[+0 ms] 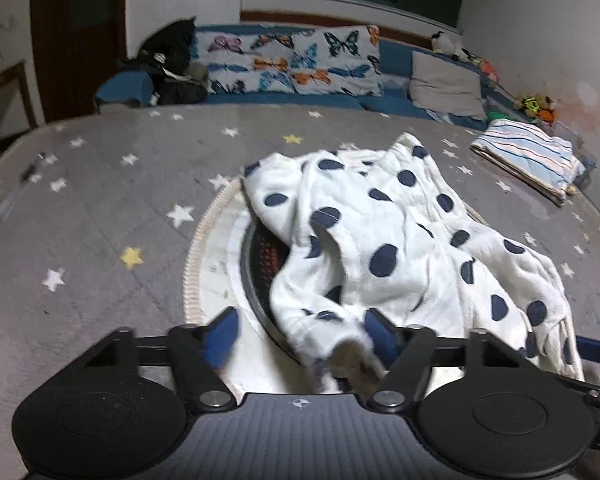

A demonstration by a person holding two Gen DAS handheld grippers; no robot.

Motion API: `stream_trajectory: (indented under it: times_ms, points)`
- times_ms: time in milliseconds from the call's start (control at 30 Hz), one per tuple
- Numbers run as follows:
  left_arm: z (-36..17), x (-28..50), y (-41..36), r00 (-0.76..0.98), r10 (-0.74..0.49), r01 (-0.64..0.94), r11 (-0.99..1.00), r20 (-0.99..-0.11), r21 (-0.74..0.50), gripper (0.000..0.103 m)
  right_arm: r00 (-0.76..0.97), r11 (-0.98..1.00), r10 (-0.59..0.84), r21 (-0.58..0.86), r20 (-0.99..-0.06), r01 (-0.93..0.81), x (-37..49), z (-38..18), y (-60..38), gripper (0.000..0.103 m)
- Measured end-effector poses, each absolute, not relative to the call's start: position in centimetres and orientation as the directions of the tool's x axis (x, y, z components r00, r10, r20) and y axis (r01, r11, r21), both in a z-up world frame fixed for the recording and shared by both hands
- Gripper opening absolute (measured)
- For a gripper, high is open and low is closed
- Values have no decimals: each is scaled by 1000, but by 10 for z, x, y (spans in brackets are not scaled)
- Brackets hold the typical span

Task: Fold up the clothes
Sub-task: 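Grasp the trouser waistband with the left gripper while the right gripper grasps it too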

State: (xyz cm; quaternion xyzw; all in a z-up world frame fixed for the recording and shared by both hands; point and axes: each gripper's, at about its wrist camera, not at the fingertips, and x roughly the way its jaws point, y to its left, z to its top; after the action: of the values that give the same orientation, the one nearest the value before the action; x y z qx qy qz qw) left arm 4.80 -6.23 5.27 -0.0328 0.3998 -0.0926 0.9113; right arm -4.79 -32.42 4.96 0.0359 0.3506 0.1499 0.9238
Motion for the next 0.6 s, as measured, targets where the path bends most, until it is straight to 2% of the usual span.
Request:
stream_trajectory:
  times_ms: [33,100,200,433,500,600]
  points:
    - [52,49,-61,654,-212,149,977,-726,-151,44,706,952,305,178,-639,-250,-48,49,-325,64]
    - [51,47,-60,645,-241,162,970,-725,-179,25,701,950,311,192,-642,-247,-48,49,-327,58]
    - [52,42,-59,643,-277,179,961,-715,-211,13,692,947,321,212,-646,-241,-49,48,-329,49]
    - [69,16,-50,673,-301,184,953,-676,-241,10,680,940,340,244,-650,-236,-50,49,-334,17]
    - [77,5,-45,680,-309,181,949,-665,-256,9,679,937,350,255,-645,-241,-51,51,-337,11]
    - [89,-14,-35,688,-322,181,944,-651,-276,9,673,923,386,271,-631,-275,-60,60,-341,8]
